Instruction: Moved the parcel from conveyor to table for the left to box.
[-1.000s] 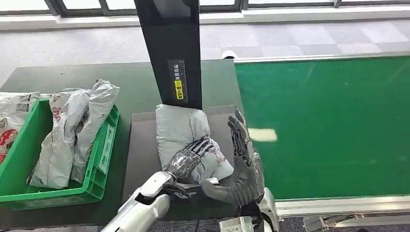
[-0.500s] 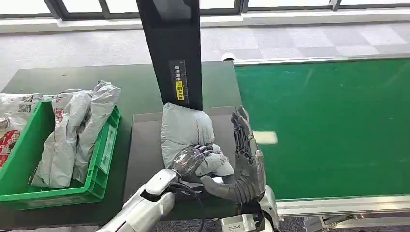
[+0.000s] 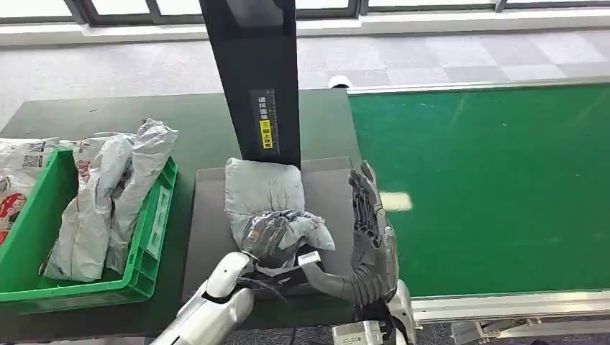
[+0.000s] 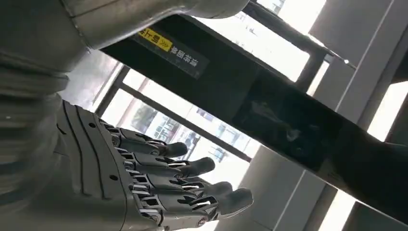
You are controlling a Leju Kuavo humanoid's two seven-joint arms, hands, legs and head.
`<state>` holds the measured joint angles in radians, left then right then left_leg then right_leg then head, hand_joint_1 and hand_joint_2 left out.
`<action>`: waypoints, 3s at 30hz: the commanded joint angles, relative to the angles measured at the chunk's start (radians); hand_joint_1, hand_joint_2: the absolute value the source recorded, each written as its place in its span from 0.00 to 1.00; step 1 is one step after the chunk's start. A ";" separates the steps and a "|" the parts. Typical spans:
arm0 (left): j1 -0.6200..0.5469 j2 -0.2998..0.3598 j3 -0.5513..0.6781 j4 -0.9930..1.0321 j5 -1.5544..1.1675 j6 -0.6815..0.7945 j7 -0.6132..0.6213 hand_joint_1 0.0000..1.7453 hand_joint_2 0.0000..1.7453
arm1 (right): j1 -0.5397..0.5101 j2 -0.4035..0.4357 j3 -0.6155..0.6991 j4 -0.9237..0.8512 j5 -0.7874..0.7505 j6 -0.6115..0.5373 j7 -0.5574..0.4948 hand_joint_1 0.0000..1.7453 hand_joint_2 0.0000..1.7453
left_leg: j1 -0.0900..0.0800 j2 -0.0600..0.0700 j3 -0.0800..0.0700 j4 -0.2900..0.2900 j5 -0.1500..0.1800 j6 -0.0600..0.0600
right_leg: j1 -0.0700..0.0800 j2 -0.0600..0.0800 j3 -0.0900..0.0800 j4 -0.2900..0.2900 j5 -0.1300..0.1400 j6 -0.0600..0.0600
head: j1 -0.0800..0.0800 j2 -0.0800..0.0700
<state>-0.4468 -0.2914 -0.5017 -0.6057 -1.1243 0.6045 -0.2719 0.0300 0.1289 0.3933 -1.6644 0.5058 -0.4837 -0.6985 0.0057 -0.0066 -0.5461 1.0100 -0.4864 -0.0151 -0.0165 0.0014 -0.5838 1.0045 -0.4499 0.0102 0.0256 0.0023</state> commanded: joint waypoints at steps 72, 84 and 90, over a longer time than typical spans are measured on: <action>-0.002 0.246 0.826 -0.029 0.497 0.007 -0.238 0.89 1.00 | -0.038 -0.014 0.016 0.076 -0.002 0.055 0.000 0.00 1.00 | -0.003 0.000 0.013 -0.008 0.000 -0.002 | -0.003 -0.001 0.018 0.000 -0.005 -0.004 | 0.000 0.000; 0.227 0.110 0.751 -0.496 0.807 -0.009 -0.399 0.00 0.00 | 0.008 -0.018 0.000 0.055 -0.019 -0.001 0.000 0.00 1.00 | -0.004 0.000 0.016 -0.010 -0.002 -0.002 | -0.004 -0.001 0.021 -0.002 -0.007 -0.003 | 0.000 0.000; 0.390 0.064 0.564 -0.785 1.027 0.083 -0.426 0.00 0.00 | 0.057 -0.029 -0.013 0.024 -0.010 -0.073 0.000 0.00 1.00 | -0.006 0.001 0.022 -0.010 -0.008 0.000 | -0.006 0.000 0.025 -0.003 -0.011 -0.002 | 0.000 0.000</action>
<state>-0.3059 -0.1515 0.2927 -1.0441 -0.2440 0.6099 -0.6920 0.0420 0.1137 0.4254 -1.6598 0.4902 -0.4970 -0.6985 -0.0008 -0.0066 -0.5169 1.0017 -0.4952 -0.0161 -0.0233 0.0018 -0.5560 1.0049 -0.4631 0.0096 0.0256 0.0023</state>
